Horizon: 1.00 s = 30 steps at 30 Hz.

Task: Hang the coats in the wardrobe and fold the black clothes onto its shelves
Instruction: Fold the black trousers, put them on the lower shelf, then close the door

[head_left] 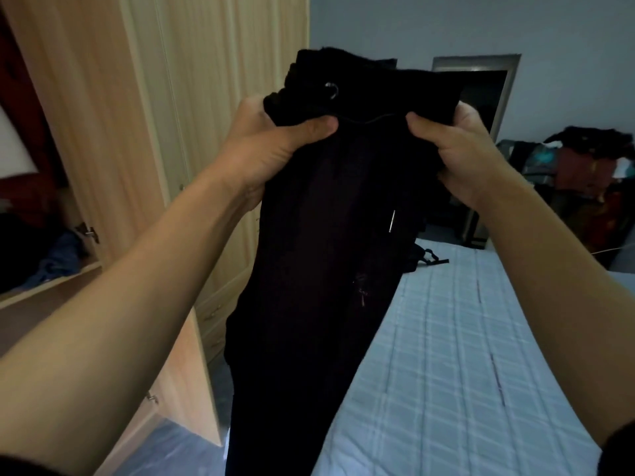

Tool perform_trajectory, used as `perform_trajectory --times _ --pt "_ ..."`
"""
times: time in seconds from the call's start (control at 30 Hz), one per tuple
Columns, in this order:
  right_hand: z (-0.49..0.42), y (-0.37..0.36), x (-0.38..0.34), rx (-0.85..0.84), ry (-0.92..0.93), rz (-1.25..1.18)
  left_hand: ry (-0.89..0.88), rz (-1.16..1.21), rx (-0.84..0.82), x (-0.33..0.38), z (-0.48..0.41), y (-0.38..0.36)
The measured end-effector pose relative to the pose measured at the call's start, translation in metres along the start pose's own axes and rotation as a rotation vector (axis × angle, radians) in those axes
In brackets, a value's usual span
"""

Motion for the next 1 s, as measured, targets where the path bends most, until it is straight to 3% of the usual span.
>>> perform_trajectory --times 0.23,0.53,1.0 --pt "-0.018 0.009 0.034 -0.006 -0.053 0.063 0.092 -0.011 0.026 -0.05 -0.016 0.013" --pt "-0.081 0.048 0.096 0.143 -0.076 0.094 0.169 0.035 0.046 -0.155 -0.081 0.004" --pt "-0.276 0.19 0.362 0.335 -0.264 0.171 0.36 -0.187 0.096 -0.502 -0.248 -0.04"
Point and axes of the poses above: each hand's wrist, its own z-axis away from the middle knuckle, its own y-axis out of the back of the hand, x = y × z, the point moved 7 cm from there along -z, towards the middle knuckle, and after that the axes turned 6 degrees about -y, right-handed, at the moved point
